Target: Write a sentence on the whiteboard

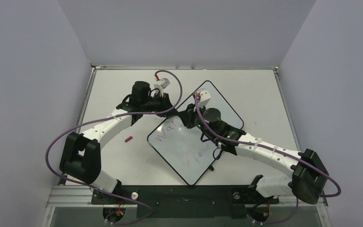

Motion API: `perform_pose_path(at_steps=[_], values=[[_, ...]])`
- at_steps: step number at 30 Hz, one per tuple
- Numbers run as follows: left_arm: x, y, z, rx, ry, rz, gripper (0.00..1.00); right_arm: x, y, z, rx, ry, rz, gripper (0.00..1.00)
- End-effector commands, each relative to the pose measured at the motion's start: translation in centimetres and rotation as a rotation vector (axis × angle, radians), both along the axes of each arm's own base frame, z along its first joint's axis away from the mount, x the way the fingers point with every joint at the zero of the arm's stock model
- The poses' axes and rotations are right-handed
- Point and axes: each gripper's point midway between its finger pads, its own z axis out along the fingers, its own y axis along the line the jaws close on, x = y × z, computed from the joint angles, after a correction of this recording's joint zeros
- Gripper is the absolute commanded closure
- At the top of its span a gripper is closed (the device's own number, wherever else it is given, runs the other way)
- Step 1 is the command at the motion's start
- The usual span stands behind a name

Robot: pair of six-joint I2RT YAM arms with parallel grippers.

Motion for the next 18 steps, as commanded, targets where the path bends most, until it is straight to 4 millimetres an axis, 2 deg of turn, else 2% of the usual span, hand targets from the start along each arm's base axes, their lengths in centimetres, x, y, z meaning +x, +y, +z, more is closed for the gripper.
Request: perform_pose_path(at_steps=[1,7,18], values=[[1.3,1.1,0.1,0.067,-0.11,0.032,1.0,0.3,-0.9,1.2,0.02,-0.035,-0.032,1.0],[1.3,1.0,0.2,0.065,-0.112,0.033,1.0,0.6,-0.7,0.3,0.004,-0.025,-0.034,1.0],[1.2,1.0,0.2,0.067,-0.114,0.032,1.0,1.4,0.2,0.0,-0.017,-0.026,-0.024,1.0]])
